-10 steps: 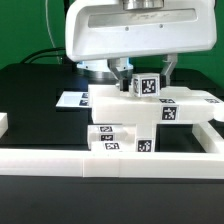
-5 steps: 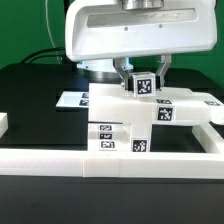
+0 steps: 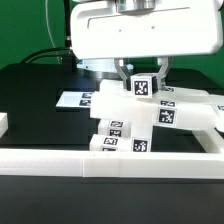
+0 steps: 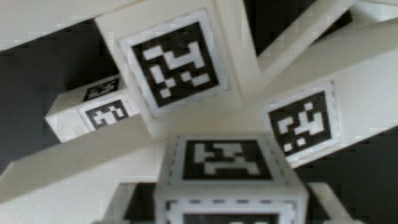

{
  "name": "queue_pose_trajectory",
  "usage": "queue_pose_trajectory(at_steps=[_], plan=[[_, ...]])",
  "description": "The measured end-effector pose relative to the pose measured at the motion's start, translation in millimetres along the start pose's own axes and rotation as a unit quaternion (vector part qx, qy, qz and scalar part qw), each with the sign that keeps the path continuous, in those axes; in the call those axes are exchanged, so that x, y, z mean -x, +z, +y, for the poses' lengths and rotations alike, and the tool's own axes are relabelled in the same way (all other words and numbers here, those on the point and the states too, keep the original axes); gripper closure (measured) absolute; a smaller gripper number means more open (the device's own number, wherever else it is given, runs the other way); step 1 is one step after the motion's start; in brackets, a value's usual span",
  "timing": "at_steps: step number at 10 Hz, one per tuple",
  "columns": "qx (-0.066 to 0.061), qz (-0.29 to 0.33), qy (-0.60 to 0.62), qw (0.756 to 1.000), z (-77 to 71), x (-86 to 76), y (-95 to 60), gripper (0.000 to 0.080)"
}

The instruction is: Assemble chair

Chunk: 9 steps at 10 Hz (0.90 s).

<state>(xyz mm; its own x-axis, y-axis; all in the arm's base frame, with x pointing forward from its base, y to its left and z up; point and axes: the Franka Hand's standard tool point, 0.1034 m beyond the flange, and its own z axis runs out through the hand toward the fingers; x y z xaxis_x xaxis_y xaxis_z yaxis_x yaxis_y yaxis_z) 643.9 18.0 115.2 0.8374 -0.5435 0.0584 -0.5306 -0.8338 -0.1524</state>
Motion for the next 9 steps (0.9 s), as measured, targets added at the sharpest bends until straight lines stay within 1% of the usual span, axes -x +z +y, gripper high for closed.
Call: queue_pose_trajectory(at_steps=[1, 3, 4, 5, 6, 7, 8, 9], plan=[[0.0, 0.0, 0.049, 0.999, 1.1, -0.8, 0.0, 0.0531], [-0.005, -0.003, 0.133, 0.991, 3.2, -1.9, 0.2, 0.0531], [-0.006, -0.004, 0.15, 0.989, 2.2, -1.2, 0.4, 0.0456], [-0.006, -0.003, 0.126, 0.992, 2.2, -1.3, 0.4, 0.0456], [-0.006, -0.003, 0.104, 0.995, 1.1, -0.9, 0.1, 0.0319], [-0.005, -0.003, 0.097, 0.995, -0.7, -0.4, -0.3, 0.0204], [-0.003, -0.001, 0.063, 0.998, -3.0, 0.6, -0.9, 0.0204], [-0.002, 0.001, 0.005, 1.0, -5.5, 1.4, -1.9, 0.0161]])
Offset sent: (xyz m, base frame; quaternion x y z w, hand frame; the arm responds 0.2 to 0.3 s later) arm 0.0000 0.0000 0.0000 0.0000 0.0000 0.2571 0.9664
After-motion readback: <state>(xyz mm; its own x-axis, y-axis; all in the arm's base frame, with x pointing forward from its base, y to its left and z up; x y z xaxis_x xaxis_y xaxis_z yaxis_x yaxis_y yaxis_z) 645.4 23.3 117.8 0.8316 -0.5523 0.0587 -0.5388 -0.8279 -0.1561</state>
